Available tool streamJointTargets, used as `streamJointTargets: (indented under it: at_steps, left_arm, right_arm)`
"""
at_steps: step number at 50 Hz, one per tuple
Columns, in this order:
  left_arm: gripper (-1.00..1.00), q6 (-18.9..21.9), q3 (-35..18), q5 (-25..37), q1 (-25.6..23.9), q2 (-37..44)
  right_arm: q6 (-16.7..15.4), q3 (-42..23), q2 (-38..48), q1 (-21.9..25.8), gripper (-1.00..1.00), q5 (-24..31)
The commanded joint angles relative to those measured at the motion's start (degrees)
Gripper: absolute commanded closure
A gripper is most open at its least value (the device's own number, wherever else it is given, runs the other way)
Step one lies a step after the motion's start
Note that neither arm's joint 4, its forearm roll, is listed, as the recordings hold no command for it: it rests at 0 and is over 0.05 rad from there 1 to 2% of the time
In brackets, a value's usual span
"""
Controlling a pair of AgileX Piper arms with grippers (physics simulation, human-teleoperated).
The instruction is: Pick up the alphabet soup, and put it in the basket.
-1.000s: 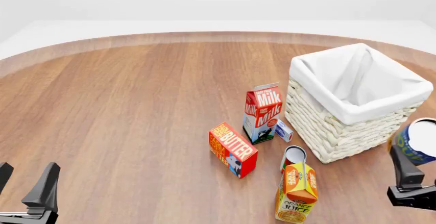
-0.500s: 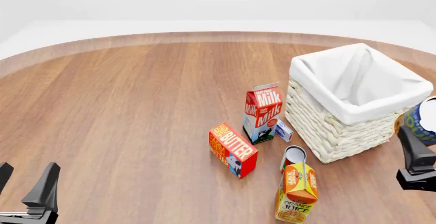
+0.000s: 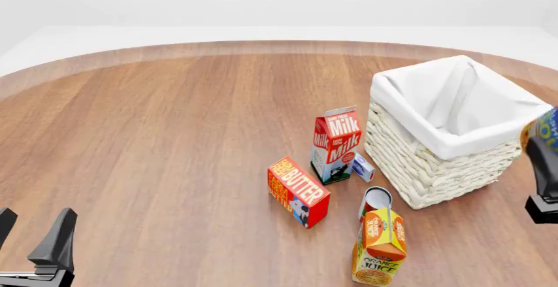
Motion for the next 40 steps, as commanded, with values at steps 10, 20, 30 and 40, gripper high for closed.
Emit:
streamJointTargets:
  at_steps: [10, 20, 30, 40]
  left_arm:
    - [-1.0, 0.0, 0.0, 0.0, 0.0, 0.0]
    - [-1.0, 0.0, 0.0, 0.0, 0.0, 0.0]
    - [-1.0, 0.0, 0.0, 0.0, 0.0, 0.0]
    - [-1.0, 0.0, 0.0, 0.0, 0.0, 0.0]
  right_arm:
    - [-1.1, -4.5, 4.0, 0.9, 1.0, -0.4]
    - [-1.5, -7.1, 6.3, 1.7, 1.0, 0.2]
    - [-1.6, -8.1, 8.3, 2.3, 1.0, -0.1]
    - [-2.0, -10.1, 10.9, 2.4, 1.0, -0.2]
